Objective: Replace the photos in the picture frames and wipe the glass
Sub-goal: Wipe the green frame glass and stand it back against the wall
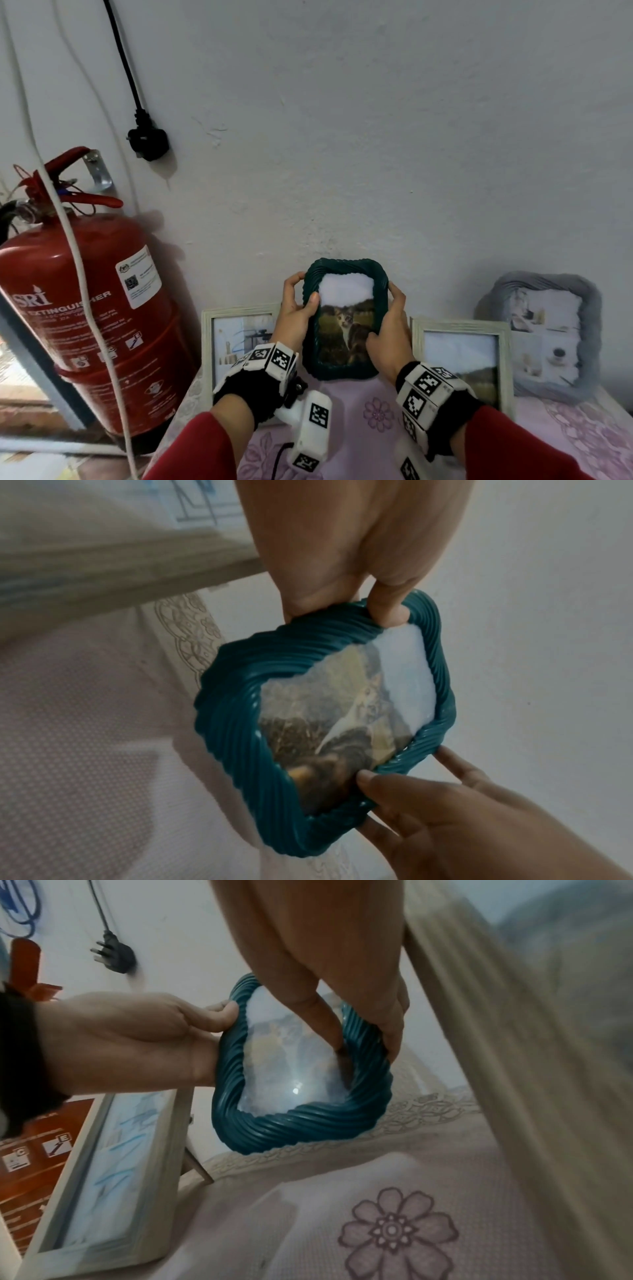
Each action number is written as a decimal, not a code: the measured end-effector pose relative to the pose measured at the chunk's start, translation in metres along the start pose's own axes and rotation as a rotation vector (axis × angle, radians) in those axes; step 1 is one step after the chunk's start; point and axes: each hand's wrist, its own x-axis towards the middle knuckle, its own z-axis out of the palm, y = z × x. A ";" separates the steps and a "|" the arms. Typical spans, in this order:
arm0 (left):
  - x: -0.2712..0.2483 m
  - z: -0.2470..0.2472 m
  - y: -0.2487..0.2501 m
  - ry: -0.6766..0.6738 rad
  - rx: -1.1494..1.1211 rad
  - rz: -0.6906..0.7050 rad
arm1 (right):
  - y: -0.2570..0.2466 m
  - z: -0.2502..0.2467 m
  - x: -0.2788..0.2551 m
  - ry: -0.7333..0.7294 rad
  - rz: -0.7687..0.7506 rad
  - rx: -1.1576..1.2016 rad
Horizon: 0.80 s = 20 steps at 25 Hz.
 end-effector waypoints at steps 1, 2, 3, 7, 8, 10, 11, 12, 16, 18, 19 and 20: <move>0.000 0.001 -0.004 0.020 0.008 -0.003 | 0.001 0.000 -0.001 0.012 0.001 0.021; 0.000 0.001 -0.008 0.039 0.018 -0.007 | 0.003 0.001 -0.002 0.022 0.001 0.038; -0.001 0.002 -0.011 0.050 0.026 -0.011 | 0.004 0.002 -0.003 0.032 0.000 0.056; -0.003 0.002 -0.015 0.085 0.072 -0.024 | 0.007 0.005 -0.007 0.054 -0.011 0.084; -0.004 0.003 -0.015 0.095 0.101 -0.024 | 0.007 0.006 -0.009 0.054 -0.012 0.081; -0.007 0.004 -0.017 0.123 0.202 -0.005 | 0.006 0.007 -0.012 0.032 -0.006 0.077; -0.009 0.004 -0.017 0.144 0.263 0.017 | 0.005 0.007 -0.014 0.010 0.001 0.077; -0.012 0.005 -0.018 0.162 0.316 0.039 | 0.004 0.008 -0.016 -0.014 0.007 0.075; -0.022 0.011 -0.019 0.180 0.379 0.057 | 0.007 0.008 -0.025 -0.078 -0.001 0.058; -0.024 0.013 -0.020 0.182 0.412 0.021 | 0.009 0.007 -0.026 -0.085 0.003 0.048; -0.026 0.013 -0.020 0.183 0.428 0.001 | 0.011 0.007 -0.026 -0.096 -0.001 0.048; -0.027 0.013 -0.020 0.180 0.439 -0.015 | 0.012 0.006 -0.027 -0.107 -0.005 0.051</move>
